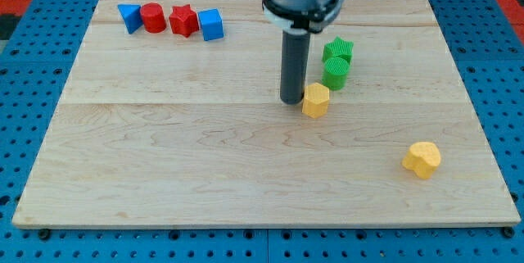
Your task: Place the yellow hexagon to the bottom of the green circle
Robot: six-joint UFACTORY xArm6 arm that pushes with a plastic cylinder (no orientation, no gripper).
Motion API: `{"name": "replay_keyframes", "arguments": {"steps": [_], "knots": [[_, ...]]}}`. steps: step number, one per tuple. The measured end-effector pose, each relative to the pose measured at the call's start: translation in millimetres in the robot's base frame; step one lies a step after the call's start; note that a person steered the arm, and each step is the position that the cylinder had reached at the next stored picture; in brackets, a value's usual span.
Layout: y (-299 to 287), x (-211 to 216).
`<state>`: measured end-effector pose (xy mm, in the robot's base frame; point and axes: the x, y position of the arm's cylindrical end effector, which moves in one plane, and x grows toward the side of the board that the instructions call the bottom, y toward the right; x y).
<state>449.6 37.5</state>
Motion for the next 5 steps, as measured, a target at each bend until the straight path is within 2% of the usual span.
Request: {"name": "replay_keyframes", "arguments": {"steps": [1, 3, 4, 5], "knots": [[0, 6], [35, 8], [17, -7], [25, -15]]}}
